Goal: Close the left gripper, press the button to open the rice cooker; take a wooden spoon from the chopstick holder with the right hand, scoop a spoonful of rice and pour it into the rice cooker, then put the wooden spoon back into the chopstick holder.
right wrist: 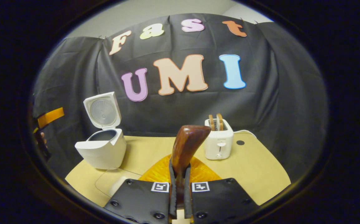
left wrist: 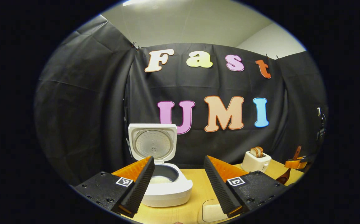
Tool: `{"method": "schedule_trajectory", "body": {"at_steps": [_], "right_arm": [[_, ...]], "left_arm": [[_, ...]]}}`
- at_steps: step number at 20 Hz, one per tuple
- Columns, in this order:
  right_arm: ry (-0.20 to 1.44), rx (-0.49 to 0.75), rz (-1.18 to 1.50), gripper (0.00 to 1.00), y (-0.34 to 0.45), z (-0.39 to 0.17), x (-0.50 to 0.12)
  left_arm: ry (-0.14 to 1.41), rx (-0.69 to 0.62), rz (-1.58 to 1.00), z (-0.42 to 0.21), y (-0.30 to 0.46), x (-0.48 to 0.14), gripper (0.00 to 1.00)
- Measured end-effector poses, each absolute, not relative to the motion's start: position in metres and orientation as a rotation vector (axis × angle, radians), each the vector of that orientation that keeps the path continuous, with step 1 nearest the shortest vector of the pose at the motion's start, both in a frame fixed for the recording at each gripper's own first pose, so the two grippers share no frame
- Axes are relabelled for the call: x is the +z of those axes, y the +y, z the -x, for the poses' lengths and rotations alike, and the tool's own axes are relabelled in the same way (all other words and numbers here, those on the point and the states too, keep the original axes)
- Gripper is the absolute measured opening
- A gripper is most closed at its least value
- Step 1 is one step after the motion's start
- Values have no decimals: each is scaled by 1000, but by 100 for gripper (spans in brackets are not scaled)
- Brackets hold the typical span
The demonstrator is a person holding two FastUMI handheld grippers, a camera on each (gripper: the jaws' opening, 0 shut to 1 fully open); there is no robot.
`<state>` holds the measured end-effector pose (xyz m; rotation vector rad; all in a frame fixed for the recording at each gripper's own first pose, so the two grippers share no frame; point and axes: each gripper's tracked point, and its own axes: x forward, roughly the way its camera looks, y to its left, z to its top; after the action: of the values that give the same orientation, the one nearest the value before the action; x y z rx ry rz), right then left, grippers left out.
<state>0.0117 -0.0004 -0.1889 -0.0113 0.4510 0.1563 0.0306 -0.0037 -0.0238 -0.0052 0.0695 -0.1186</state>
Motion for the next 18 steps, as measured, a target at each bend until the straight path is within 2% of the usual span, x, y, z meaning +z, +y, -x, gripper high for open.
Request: {"method": "schedule_trajectory", "body": {"at_steps": [2,10,13,15,18], "right_arm": [[442,186,2,11,26,-12,-190],[489,275,15,13,108,-4,-234],[485,245,102,14,118,-2,-256],[484,219,152,10,121,-2,-273],[475,166,215,10,122,-4,-294]], "left_arm": [[72,-103,8,-30,10,-26,94],[91,-49,-1,-27,65,-34,93],[95,-34,-4,-26,82,-36,94],[98,-29,-3,-27,92,-39,94],[114,-27,0,-26,101,-46,94]]}}
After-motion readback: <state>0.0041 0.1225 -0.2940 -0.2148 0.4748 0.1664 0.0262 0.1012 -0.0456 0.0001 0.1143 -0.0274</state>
